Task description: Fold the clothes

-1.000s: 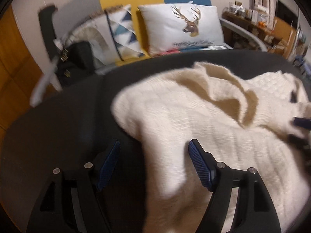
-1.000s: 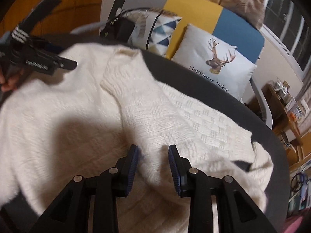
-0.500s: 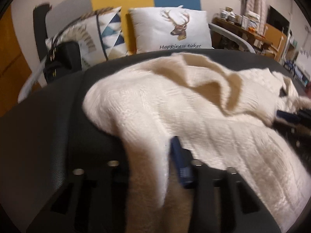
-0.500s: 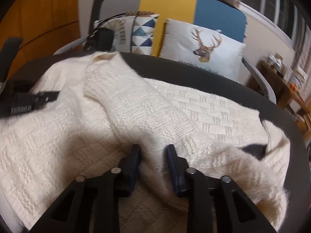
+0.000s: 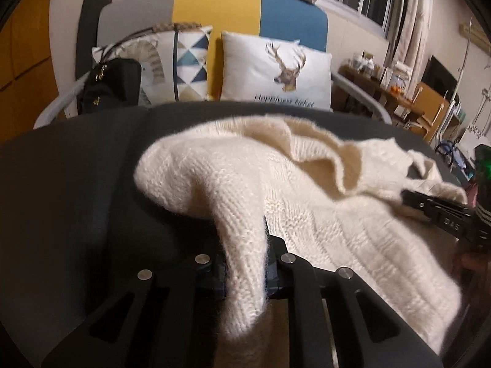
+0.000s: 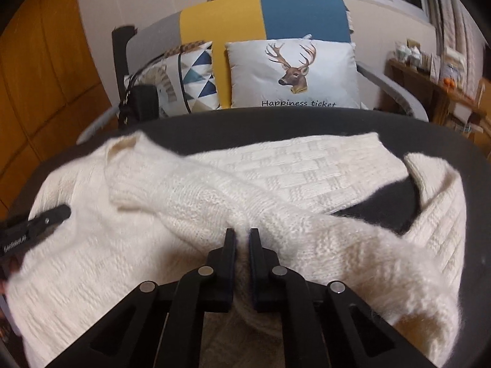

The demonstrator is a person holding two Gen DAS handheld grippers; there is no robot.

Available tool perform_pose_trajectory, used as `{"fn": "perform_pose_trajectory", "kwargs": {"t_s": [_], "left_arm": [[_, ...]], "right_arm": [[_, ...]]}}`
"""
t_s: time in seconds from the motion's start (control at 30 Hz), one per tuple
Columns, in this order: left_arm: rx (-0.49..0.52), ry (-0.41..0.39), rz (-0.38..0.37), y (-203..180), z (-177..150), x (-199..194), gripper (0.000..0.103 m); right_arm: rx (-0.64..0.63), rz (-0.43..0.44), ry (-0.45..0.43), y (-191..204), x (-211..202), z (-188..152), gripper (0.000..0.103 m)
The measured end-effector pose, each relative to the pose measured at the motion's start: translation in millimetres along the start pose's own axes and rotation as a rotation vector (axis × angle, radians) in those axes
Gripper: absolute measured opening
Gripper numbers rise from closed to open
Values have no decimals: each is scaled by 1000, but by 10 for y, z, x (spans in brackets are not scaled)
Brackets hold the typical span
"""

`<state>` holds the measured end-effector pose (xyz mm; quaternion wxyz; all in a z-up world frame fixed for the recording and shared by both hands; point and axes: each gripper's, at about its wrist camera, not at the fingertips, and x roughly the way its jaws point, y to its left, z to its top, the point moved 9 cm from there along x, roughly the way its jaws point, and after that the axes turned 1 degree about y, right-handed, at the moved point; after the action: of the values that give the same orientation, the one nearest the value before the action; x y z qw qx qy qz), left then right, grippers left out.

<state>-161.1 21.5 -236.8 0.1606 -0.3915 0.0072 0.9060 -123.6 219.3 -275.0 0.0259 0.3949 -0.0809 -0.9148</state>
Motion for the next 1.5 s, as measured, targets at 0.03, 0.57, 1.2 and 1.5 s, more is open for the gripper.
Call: {"fn": "perform_pose_trajectory", "kwargs": {"t_s": [0.03, 0.57, 1.2, 1.5], "left_arm": [[5, -13, 0, -3, 27, -61, 14], [117, -175, 264, 66, 257, -720, 14], [273, 45, 451, 179, -93, 261, 21], [262, 53, 480, 198, 3, 77, 43]], "right_arm": [[11, 3, -5, -7, -24, 23, 6], [-21, -28, -73, 116, -96, 739, 6], [44, -19, 64, 20, 751, 643, 14], [212, 101, -91, -337, -382, 557, 27]]}}
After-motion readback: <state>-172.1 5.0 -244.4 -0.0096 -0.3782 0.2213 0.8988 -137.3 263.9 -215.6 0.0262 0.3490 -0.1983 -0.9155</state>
